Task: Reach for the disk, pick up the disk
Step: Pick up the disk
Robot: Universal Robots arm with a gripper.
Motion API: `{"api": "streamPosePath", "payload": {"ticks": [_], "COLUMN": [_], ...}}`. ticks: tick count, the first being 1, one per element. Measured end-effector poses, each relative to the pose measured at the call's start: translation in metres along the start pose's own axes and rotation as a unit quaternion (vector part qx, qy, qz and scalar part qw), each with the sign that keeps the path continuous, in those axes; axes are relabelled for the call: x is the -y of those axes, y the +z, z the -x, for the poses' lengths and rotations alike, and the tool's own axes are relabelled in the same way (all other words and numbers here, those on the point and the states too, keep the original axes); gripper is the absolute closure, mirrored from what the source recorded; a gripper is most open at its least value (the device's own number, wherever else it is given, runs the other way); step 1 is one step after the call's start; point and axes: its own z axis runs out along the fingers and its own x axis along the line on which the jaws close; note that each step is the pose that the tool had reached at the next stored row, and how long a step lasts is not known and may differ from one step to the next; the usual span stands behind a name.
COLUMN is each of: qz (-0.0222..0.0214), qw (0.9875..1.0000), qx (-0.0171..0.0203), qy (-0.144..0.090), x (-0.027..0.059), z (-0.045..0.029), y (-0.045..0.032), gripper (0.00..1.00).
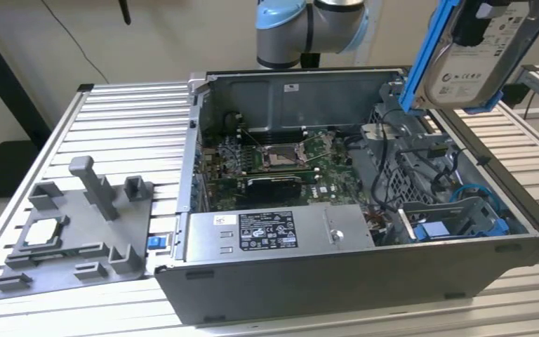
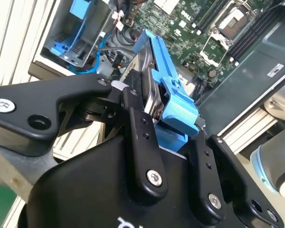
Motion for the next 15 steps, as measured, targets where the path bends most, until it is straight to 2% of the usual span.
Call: {"api": "streamPosePath", "payload": {"ticks": [11,15], "qz": [-0.0006,-0.0006], "qw": [1.0,1.0], "qx": [0.0,-0.0002], "qy": [0.0,0.0], "x": [0.0,0.0002], "z": [0.0232,0.0352], "y": [0.0002,0.0019], "gripper": [1.0,1.0]}}
